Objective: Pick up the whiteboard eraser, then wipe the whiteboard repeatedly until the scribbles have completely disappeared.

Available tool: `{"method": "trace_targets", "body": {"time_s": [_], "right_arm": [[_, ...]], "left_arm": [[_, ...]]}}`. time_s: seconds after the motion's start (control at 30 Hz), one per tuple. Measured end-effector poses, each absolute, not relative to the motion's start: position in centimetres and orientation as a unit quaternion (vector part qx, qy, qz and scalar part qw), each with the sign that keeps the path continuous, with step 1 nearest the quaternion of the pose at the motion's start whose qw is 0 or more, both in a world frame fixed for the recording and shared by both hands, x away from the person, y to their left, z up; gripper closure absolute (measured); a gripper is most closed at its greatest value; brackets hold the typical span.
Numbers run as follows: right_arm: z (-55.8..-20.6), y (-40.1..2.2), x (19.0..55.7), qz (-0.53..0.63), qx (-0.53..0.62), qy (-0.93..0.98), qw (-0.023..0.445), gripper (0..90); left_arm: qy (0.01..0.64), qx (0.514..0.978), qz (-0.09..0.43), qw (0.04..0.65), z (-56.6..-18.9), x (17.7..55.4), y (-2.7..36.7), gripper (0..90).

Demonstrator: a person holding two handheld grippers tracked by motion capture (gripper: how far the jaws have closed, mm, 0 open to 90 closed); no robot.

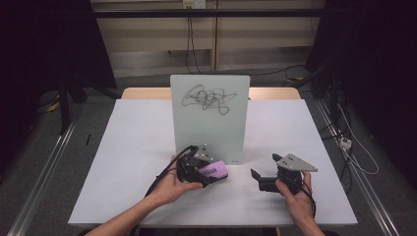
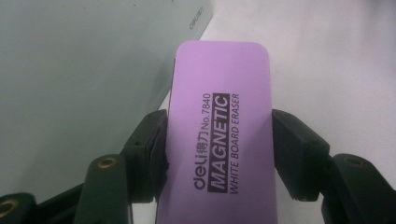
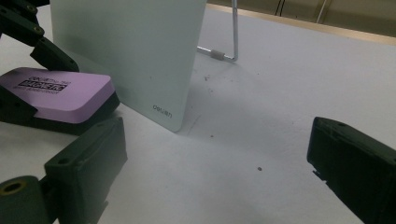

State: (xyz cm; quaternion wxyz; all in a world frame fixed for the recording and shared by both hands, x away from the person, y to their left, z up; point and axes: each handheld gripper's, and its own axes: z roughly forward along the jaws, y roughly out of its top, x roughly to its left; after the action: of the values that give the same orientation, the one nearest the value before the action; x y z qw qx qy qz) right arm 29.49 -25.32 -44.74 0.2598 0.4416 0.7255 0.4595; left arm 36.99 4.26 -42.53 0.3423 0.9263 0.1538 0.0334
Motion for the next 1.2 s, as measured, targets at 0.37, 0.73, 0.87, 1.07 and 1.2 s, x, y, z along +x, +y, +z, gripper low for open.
{"method": "trace_targets", "body": {"time_s": [0.37, 0.73, 0.87, 1.07, 1.2], "right_arm": [[-44.8, -25.3, 29.6, 0.458, 0.441, 0.727, 0.26, 4.7], [-44.8, -25.5, 29.5, 0.462, 0.439, 0.726, 0.258, 4.6], [-44.8, -25.4, 29.6, 0.463, 0.441, 0.725, 0.257, 4.6], [-44.8, -25.1, 29.7, 0.461, 0.44, 0.727, 0.255, 4.6], [-44.8, -25.2, 29.5, 0.463, 0.438, 0.727, 0.257, 4.6]], "left_arm": [[0.173, 0.899, 0.041, 0.399, -41.1, 37.1, 5.7, 40.8], [0.182, 0.884, 0.055, 0.427, -40.0, 36.6, 7.1, 40.8], [0.183, 0.878, 0.057, 0.439, -40.1, 36.4, 7.5, 40.8], [0.187, 0.871, 0.053, 0.451, -40.2, 36.1, 7.8, 40.8], [0.184, 0.866, 0.055, 0.463, -39.8, 36.0, 8.2, 40.8]]}}
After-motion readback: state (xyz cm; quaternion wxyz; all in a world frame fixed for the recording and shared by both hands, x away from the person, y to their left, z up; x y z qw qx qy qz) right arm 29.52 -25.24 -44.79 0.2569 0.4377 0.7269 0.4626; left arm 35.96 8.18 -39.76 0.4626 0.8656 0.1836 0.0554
